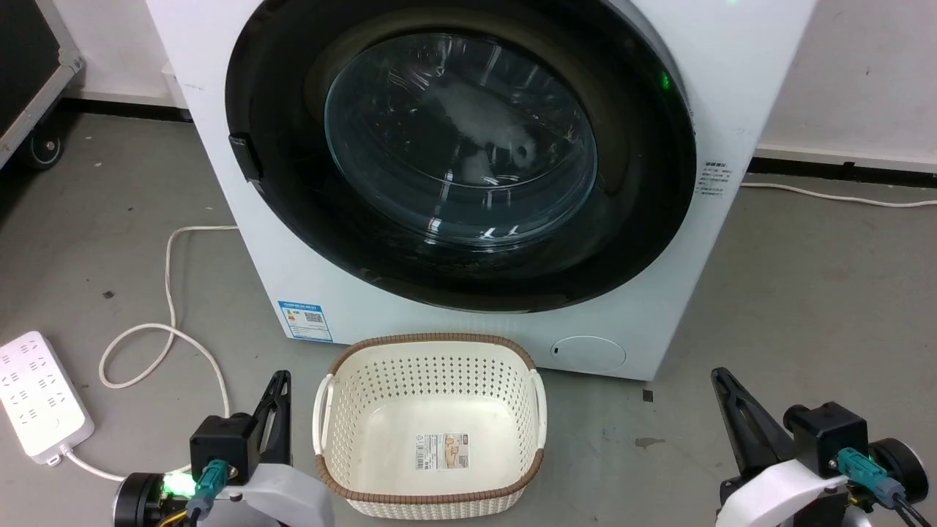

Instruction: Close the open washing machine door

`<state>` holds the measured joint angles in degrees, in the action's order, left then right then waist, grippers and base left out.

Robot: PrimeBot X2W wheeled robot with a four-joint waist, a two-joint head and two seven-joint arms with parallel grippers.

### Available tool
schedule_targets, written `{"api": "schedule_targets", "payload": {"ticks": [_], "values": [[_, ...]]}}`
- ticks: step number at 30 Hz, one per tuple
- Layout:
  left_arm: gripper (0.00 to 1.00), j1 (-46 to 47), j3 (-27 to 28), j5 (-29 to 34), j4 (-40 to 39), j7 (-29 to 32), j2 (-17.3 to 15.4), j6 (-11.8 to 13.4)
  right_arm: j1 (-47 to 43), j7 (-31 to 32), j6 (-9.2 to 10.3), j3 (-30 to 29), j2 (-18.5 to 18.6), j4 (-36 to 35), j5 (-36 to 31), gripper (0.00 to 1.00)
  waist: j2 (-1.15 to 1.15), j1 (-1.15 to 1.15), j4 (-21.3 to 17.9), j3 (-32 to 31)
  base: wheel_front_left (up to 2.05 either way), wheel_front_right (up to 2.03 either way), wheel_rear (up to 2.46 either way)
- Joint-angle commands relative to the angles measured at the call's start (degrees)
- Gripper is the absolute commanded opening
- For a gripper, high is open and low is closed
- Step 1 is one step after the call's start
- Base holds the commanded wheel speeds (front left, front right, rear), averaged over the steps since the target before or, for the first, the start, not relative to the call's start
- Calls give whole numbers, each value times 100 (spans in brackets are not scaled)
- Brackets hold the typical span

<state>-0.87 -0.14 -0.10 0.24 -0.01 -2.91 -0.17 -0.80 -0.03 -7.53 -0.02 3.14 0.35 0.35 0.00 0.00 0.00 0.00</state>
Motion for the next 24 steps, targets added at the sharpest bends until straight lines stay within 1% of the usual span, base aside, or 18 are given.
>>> {"api": "schedule_targets", "payload": {"ticks": [1,24], "values": [[0,87,14,10,-24,1,3,17,80,3,4,2,-26,-35,-35,0,0,0,0,0,0,0,0],[0,87,14,10,-24,1,3,17,80,3,4,2,-26,-35,-35,0,0,0,0,0,0,0,0]]}}
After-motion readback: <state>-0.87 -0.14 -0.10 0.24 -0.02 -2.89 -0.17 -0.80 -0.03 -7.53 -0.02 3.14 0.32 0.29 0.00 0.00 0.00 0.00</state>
